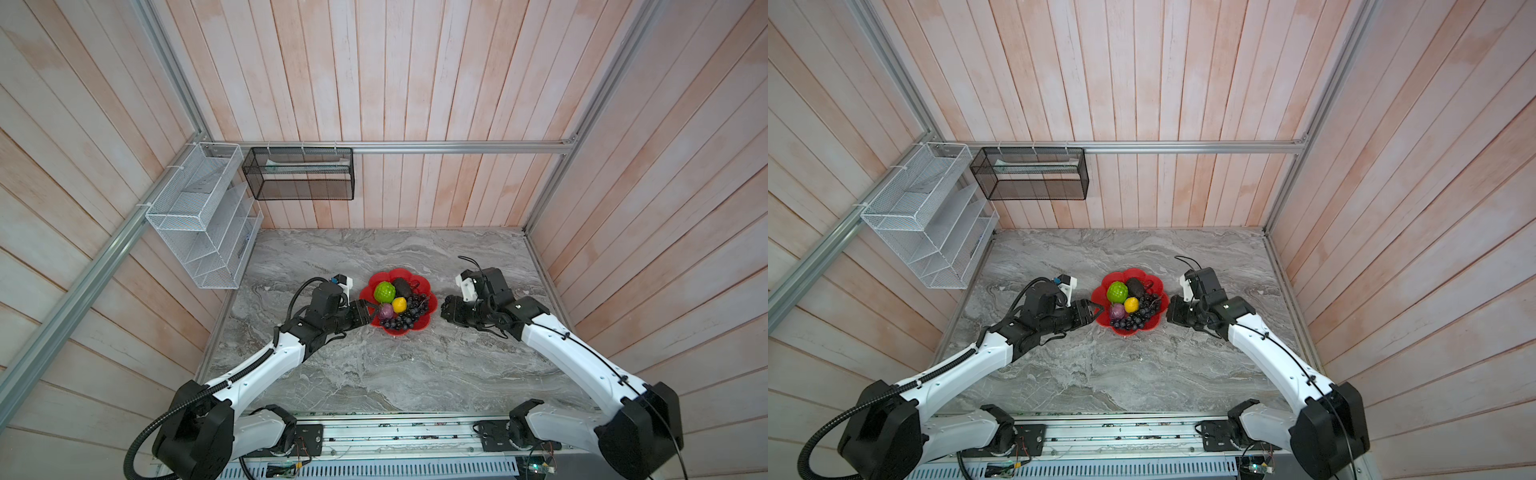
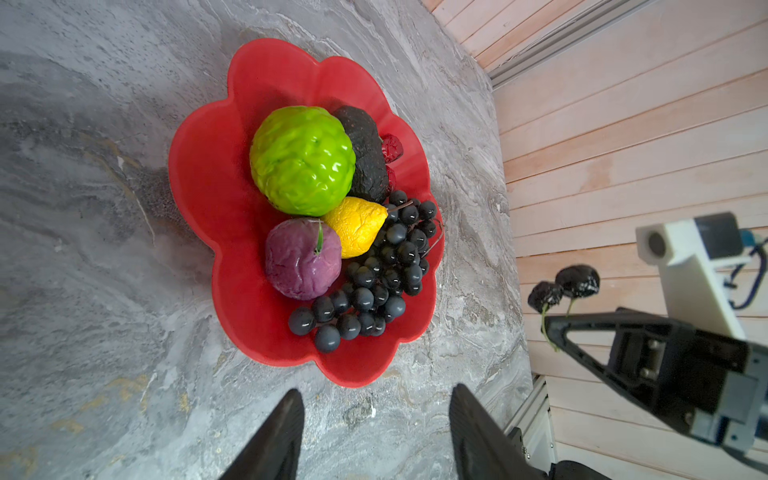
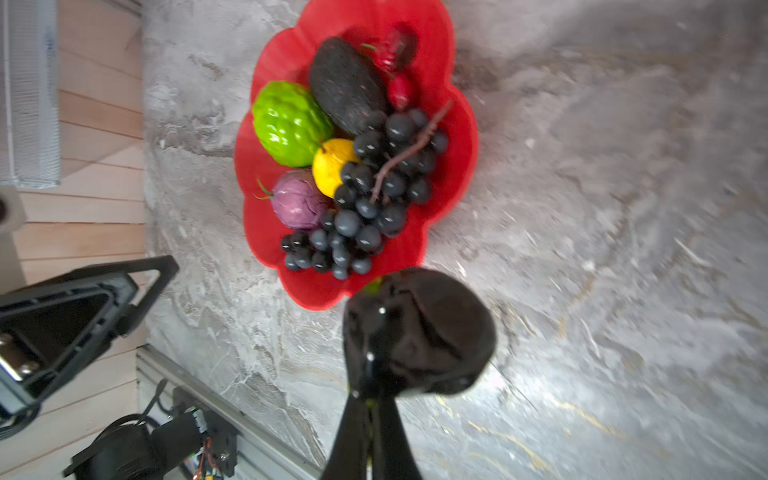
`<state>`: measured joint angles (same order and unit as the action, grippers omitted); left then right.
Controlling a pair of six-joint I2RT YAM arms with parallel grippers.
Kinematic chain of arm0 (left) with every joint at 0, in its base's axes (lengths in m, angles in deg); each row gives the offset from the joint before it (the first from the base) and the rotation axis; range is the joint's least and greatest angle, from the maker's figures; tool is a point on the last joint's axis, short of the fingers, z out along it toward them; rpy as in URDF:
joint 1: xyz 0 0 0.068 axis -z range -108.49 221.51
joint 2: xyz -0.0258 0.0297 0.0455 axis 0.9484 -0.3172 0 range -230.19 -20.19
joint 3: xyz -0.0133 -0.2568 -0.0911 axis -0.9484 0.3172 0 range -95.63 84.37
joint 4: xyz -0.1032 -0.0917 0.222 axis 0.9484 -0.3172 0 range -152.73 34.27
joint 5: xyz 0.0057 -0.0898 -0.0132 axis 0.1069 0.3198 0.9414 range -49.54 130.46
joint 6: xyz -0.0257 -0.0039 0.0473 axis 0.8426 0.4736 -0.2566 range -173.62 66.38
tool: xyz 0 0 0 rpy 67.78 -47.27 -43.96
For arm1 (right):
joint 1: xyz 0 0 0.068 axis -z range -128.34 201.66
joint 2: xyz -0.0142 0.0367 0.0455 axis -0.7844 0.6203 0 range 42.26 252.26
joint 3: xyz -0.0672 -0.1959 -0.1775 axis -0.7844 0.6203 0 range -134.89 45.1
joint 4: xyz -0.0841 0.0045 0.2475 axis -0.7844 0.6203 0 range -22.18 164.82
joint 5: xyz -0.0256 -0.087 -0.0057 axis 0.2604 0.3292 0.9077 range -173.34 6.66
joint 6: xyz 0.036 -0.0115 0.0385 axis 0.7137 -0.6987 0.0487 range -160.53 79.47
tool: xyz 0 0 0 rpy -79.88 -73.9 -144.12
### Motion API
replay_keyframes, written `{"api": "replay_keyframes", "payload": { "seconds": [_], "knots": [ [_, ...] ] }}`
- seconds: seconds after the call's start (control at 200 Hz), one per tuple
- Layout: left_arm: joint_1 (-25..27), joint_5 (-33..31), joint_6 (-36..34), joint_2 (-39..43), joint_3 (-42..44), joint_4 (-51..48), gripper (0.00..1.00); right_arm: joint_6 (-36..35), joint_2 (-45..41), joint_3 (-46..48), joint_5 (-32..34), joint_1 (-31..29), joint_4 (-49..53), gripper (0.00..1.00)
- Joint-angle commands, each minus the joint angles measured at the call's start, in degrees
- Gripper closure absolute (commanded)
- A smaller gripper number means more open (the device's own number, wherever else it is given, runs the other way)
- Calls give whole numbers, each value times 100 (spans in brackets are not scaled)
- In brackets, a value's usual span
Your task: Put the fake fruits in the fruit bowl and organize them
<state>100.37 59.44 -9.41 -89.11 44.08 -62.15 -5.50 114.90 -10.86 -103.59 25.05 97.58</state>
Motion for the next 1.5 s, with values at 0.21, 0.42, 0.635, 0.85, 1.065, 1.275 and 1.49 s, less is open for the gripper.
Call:
{"api": "replay_keyframes", "payload": {
  "seconds": [0.21,0.42,0.635,0.85,1.065,1.275,1.49],
  "knots": [
    [-30,-257,37,409,60,-447,41,-943,1986,-1224,-1478,141,-1164,99],
    [-30,-247,-43,404,-58,-630,41,-767,2776,-1387,-1884,208,-1704,99],
    [-30,-248,-8,359,-27,-547,41,-611,3044,-1280,-1879,282,-1945,99],
    [-30,-232,-66,258,-121,-570,41,-614,3285,-1241,-2007,450,-2066,91],
    [-30,-211,-35,204,-161,-518,41,-611,3398,-1199,-2176,449,-2147,88],
    [-30,-236,-44,194,-197,-553,41,-822,3262,-1304,-1967,447,-1847,75],
    [-30,-248,-17,214,-185,-618,41,-1251,3001,-1589,-1385,447,-1336,68]
  ]
}}
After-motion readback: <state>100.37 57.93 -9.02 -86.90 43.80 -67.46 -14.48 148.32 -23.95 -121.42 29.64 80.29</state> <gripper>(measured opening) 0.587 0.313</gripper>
